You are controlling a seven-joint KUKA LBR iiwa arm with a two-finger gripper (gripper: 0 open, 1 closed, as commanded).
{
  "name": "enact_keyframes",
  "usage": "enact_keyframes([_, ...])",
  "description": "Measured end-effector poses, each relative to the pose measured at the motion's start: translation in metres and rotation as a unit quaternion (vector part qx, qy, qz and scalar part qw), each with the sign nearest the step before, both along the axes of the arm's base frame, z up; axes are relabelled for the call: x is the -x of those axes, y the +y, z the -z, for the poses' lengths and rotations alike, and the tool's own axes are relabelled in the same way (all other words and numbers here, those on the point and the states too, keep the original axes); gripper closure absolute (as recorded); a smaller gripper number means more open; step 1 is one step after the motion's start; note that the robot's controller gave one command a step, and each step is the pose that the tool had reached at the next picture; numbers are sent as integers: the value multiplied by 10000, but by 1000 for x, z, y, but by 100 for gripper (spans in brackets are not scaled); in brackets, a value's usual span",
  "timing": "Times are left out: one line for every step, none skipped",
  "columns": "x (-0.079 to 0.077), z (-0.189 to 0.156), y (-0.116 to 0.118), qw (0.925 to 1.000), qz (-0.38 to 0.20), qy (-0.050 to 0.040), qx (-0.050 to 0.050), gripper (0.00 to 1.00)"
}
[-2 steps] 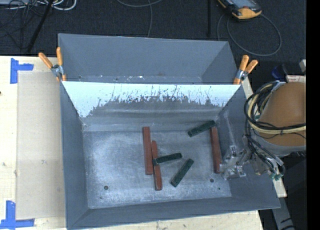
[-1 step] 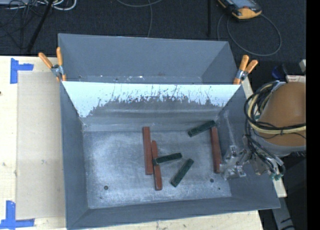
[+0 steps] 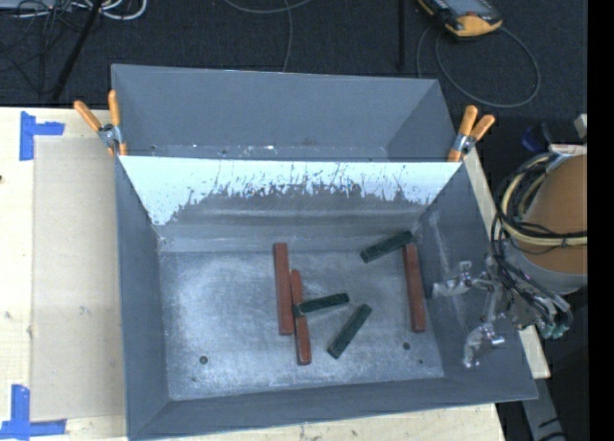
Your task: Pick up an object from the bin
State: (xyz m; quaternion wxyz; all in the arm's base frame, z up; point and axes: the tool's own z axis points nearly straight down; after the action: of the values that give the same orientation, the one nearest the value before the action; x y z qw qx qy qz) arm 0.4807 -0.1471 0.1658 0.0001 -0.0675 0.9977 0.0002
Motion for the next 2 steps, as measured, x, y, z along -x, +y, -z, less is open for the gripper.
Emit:
enact_keyframes([0,0,0,10000,-9,1,0,0])
enact_keyframes([-8,17,76,9998,-223,7,-3,0])
